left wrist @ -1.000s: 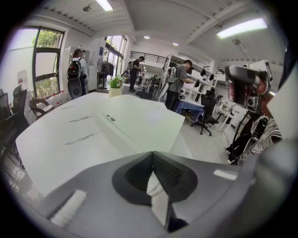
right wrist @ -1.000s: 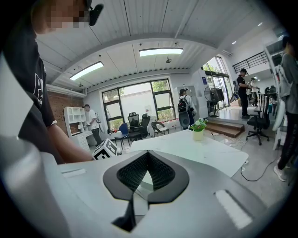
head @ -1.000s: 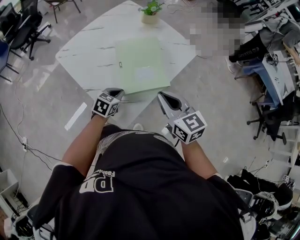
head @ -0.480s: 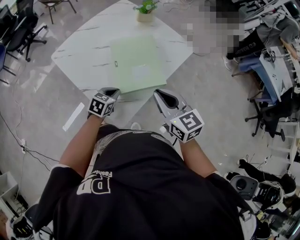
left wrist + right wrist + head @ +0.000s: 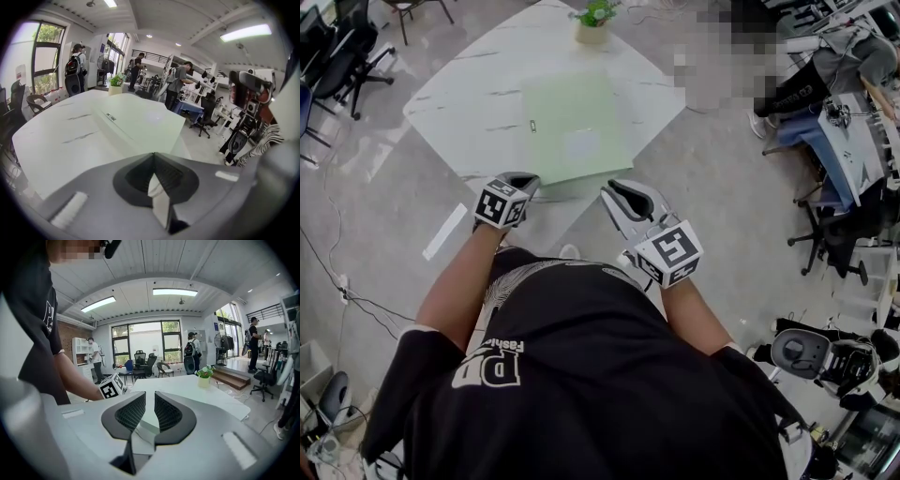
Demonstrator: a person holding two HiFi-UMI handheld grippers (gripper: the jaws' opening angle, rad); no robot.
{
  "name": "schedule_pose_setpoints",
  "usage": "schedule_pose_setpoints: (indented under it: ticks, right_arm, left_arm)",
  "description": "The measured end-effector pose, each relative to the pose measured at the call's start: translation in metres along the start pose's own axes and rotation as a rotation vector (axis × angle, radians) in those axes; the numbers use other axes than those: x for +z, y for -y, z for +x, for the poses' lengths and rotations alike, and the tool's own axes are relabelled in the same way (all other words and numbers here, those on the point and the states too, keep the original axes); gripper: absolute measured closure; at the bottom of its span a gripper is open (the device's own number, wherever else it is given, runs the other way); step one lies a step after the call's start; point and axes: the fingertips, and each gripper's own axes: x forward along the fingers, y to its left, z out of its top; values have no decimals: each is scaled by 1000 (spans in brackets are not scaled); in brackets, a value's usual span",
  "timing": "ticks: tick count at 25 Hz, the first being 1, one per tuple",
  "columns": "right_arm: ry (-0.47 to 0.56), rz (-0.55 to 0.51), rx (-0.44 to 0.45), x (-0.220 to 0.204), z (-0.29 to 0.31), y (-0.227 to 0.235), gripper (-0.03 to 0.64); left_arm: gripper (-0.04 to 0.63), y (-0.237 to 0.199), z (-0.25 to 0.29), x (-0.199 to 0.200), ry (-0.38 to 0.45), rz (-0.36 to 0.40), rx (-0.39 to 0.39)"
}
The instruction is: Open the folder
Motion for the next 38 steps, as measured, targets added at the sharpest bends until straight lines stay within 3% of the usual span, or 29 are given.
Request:
schedule_pose_setpoints:
  ticks: [10, 15, 22, 30, 38]
  right_arm:
    - [-23, -36, -4, -2, 7, 1, 575]
    - [-90, -136, 5, -19, 24, 1, 575]
    - [-226, -206, 82, -63, 72, -2, 575]
    - [-354, -313, 210, -111, 116, -35, 575]
    - [-427, -469, 238, -135, 143, -50, 575]
  left_arm:
    - [545, 0, -2, 1, 13, -7, 1]
    - [545, 0, -1, 0, 17, -11, 4]
    - [545, -1, -2, 0, 26, -33, 0]
    - [545, 0, -1, 2, 28, -46, -1]
    - [545, 1, -2, 2, 35, -36, 9]
